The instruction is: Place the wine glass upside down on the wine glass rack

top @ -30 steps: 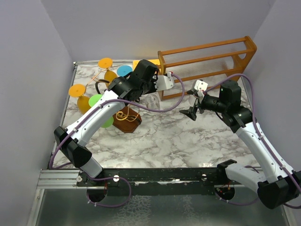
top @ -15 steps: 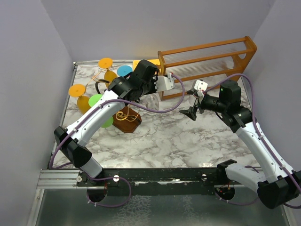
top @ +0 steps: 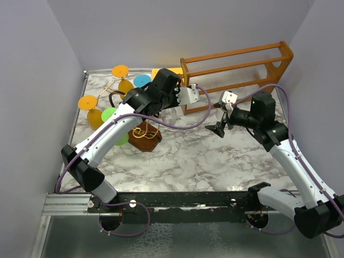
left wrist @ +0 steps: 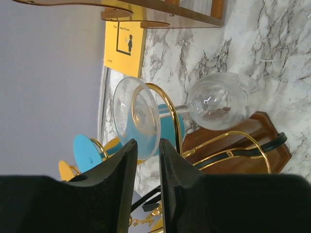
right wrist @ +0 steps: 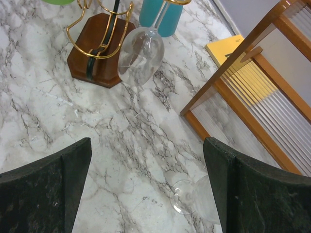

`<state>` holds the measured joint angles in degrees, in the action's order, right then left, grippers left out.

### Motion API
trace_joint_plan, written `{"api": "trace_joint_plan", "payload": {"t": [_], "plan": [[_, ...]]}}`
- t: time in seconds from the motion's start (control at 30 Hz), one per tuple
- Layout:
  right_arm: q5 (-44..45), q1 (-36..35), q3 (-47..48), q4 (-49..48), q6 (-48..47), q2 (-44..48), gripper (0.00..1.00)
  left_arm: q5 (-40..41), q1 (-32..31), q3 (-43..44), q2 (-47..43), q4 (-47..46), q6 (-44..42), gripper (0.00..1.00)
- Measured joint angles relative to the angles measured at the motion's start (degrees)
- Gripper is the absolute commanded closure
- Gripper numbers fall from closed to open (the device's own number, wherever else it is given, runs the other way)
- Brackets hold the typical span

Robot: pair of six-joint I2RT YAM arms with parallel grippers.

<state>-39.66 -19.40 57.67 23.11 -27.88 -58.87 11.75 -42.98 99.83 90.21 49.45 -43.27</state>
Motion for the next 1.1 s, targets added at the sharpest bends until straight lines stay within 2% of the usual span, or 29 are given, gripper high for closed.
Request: {"api": "trace_joint_plan", "payload": {"t": [0.4, 0.6, 0.67, 0.73, 0.83, 0.97, 1.1], "plan": [[2.38, 0.02, 0.00, -0.02, 0.17, -0.07, 0.04, 0.04, 0.00, -0.68, -3.63, -0.11, -0.83, 0.69], [8.31, 0.02, 0.15, 0.00, 0.26, -0.15, 0.05, -0.39, 0.00, -3.17, -7.52, -0.68, -1.29, 0.62], [11.52, 0.02, 0.59, 0.00, 0.50, -0.35, 0.09, -1.03, 0.00, -4.09, -9.22, -0.98, -1.14, 0.56], [14.84, 0.02, 1.38, 0.04, 0.74, -0.72, 0.11, -1.51, 0.00, -5.14, -10.97, -1.22, -0.68, 0.47], [20.59, 0.02, 2.91, 0.13, 1.57, -1.55, 0.13, -1.99, 0.07, -6.29, -13.40, -1.57, 0.24, 0.25], [28.57, 0.02, 4.66, 0.48, 2.97, -3.26, 0.15, -2.78, 0.87, -6.69, -15.15, -2.10, 1.81, 0.02], [35.87, 0.02, 5.92, 1.16, 4.50, -6.38, 0.17, -3.87, 1.95, -6.69, -16.09, -2.62, 3.32, 0.01]]}}
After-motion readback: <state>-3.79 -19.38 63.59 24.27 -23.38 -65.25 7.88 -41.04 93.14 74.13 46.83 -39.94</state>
